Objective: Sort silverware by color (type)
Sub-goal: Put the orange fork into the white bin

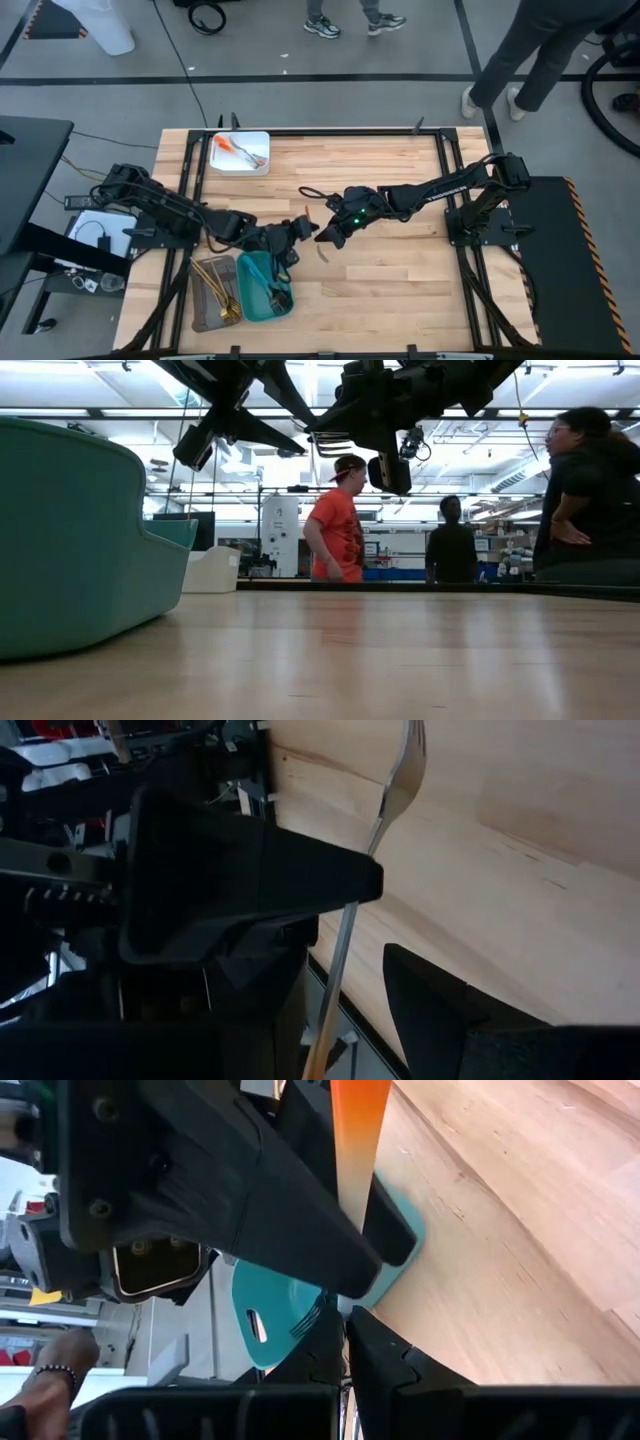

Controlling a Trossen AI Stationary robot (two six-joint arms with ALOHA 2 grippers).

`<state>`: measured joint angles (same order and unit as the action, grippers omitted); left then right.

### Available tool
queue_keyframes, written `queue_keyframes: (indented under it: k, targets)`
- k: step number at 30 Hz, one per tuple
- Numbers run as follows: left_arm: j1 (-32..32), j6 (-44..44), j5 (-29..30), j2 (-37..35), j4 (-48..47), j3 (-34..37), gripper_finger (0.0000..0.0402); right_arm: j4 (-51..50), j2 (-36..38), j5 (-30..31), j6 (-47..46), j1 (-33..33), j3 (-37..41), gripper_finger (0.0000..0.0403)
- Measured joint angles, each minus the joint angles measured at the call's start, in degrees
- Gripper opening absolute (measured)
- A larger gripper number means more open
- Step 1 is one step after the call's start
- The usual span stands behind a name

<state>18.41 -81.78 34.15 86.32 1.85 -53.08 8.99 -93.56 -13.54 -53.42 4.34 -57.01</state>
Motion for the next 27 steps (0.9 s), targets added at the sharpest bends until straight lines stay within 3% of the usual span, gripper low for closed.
queue_keyframes:
  k: [4,14,21,27]
  targets:
    - [0.0,0.0,-0.1,0.0,0.0,0.0,0.0129,0.0,0.0,0.0,0.0,0.0,0.0,0.0016]
    - [0.0,0.0,0.0,0.0,-0.3,0.0,0.0016,-0.2,0.0,0.0,0.4,0.0,0.0,0.0016]
    - [0.0,0.5,-1.6,0.0,-0.8,0.0,0.0012,0.0,-0.1,0.0,1.6,0.0,0.0,0.0016]
    - [0.0,8.5,-1.6,-0.1,-6.7,-0.2,0.0012,0.0,-0.2,2.1,4.6,-0.2,0.0,0.004]
